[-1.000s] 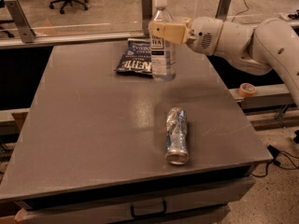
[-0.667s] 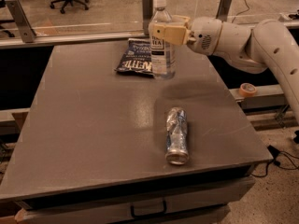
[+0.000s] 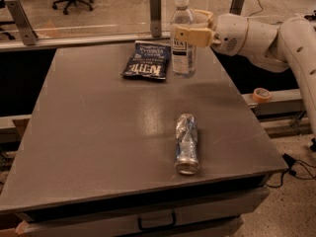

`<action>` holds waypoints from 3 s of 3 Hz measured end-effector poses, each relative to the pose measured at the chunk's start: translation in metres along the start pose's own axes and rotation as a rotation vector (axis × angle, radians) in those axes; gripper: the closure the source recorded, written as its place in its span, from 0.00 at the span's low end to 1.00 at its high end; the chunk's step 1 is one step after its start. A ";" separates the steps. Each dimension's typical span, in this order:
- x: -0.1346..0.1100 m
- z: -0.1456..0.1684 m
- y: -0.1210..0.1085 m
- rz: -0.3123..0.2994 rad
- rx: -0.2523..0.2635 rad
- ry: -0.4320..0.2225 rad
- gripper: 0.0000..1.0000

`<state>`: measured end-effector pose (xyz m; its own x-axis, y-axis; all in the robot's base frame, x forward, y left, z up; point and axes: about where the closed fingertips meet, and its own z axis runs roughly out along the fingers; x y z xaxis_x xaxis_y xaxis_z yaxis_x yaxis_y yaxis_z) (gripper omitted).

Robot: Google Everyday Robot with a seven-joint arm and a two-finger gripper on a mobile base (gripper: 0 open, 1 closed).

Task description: Place blue plastic bottle upright

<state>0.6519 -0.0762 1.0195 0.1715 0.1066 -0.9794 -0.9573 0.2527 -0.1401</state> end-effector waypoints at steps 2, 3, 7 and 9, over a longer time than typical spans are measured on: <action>0.021 -0.029 0.007 0.035 0.021 -0.098 1.00; 0.031 -0.031 0.010 0.039 -0.024 -0.075 0.81; 0.049 -0.050 0.017 0.045 -0.137 -0.069 0.00; 0.046 -0.056 0.014 0.035 -0.121 -0.062 0.00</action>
Offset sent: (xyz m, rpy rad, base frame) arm -0.0151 -0.0435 -0.0462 0.1580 0.0345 -0.0182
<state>0.6333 -0.1218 0.9645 0.1476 0.1738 -0.9737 -0.9835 0.1303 -0.1258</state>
